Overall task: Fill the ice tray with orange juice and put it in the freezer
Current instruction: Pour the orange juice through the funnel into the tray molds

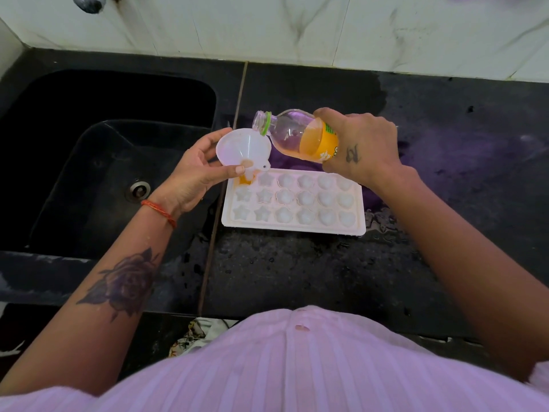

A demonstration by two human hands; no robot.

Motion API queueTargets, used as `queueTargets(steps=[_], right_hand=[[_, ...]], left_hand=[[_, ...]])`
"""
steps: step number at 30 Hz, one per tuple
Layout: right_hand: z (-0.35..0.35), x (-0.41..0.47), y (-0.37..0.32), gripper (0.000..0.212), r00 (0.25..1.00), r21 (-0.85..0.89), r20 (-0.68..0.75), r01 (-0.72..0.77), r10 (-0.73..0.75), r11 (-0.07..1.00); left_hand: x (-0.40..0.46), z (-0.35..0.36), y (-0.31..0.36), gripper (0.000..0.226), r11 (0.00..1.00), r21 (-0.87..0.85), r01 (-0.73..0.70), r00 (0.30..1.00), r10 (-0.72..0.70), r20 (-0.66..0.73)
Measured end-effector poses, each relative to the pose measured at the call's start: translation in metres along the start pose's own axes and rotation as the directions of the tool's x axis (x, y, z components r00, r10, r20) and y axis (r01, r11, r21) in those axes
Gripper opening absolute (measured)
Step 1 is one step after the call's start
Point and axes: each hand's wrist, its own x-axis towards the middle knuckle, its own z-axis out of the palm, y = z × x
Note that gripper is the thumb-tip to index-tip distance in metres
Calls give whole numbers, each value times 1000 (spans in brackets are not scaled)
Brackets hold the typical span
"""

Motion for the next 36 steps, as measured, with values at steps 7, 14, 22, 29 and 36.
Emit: queueTargets(steps=[7, 14, 22, 29, 36], right_hand=[[-5, -15, 11, 68, 1000, -21, -1, -23, 23, 1000], [-6, -27, 17, 63, 999, -82, -8, -33, 33, 996], [1, -26, 26, 60, 999, -155, -37, -35, 30, 987], [0, -25, 27, 60, 999, -190, -41, -15, 7, 982], [-2, -22, 24, 61, 1000, -208, -26, -6, 1, 978]], left_hand=[[5, 14, 3, 73, 999, 44, -10, 1000, 9, 11], [12, 22, -8, 78, 999, 41, 32, 998, -34, 54], [14, 23, -7, 83, 998, 42, 44, 997, -47, 62], [14, 24, -7, 78, 997, 63, 45, 997, -49, 54], [14, 24, -6, 76, 997, 65, 48, 998, -52, 48]])
